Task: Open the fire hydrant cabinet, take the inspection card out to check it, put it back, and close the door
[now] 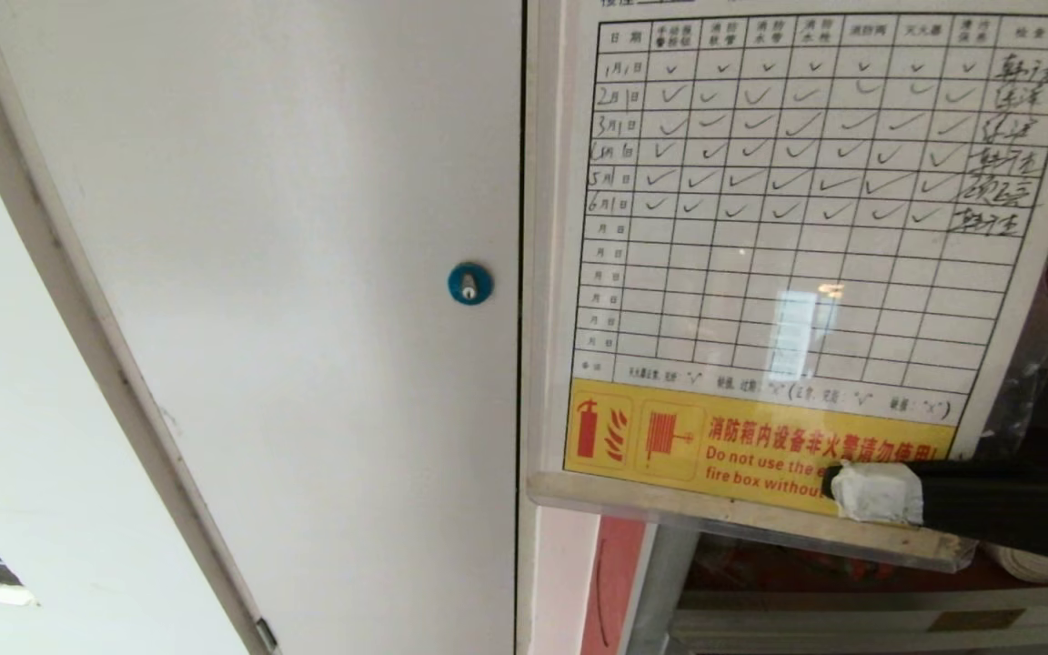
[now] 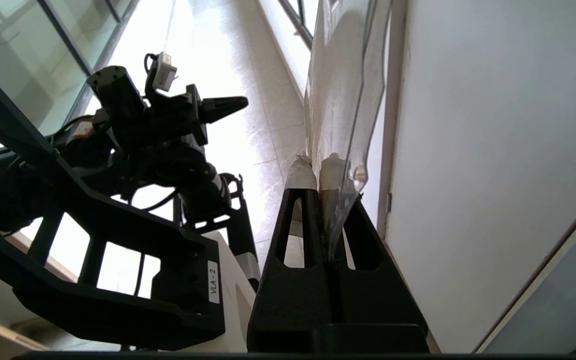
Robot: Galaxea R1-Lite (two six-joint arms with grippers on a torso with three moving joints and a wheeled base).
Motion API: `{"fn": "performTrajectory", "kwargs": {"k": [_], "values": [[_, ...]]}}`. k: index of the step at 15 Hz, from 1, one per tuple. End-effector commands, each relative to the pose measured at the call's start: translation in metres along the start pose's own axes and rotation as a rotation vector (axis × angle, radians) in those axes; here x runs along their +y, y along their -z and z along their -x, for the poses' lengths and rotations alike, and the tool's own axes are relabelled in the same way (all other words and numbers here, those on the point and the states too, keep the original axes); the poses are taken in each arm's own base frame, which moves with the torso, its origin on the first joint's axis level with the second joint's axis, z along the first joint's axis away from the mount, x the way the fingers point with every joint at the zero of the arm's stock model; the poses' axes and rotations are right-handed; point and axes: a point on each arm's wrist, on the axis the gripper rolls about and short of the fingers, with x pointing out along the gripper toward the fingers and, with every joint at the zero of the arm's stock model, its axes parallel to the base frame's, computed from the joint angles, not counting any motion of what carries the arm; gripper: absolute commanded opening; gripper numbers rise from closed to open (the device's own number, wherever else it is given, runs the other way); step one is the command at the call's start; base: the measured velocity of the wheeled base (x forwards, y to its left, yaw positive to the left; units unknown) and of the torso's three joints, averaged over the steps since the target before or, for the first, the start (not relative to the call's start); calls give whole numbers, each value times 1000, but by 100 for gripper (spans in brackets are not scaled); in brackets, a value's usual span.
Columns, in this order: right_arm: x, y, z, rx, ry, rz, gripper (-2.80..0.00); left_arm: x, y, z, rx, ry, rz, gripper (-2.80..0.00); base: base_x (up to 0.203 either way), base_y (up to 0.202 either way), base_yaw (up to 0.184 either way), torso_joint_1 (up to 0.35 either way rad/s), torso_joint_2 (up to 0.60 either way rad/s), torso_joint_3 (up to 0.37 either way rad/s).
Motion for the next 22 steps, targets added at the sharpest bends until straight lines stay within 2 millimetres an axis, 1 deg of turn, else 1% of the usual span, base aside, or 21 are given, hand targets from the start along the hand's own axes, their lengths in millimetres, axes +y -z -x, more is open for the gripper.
{"fn": "performTrajectory", "kwargs": {"k": [1,4,8,11,14,18,20,22], "values": [[7,-1,8,-15,8,6,-280,0,2,-1,6,0,0,-280,0,0,0,0,0,0],[22,0,27,-1,48,-12,-280,0,2,-1,8,-1,0,-280,0,0,0,0,0,0],[30,0,55,2,226,-37,-280,0,2,-1,6,-1,-1,-280,0,0,0,0,0,0],[35,1,74,70,369,-57,-280,0,2,-1,8,-1,0,-280,0,0,0,0,0,0],[36,0,88,141,541,0,-280,0,2,-1,8,0,-1,-280,0,0,0,0,0,0],[30,-3,104,307,810,136,-280,0,2,-1,7,-1,0,-280,0,0,0,0,0,0],[29,-10,111,377,910,229,-280,0,2,-1,7,0,-1,-280,0,0,0,0,0,0],[33,-22,115,419,988,318,-280,0,2,-1,7,0,-1,-280,0,0,0,0,0,0]]}}
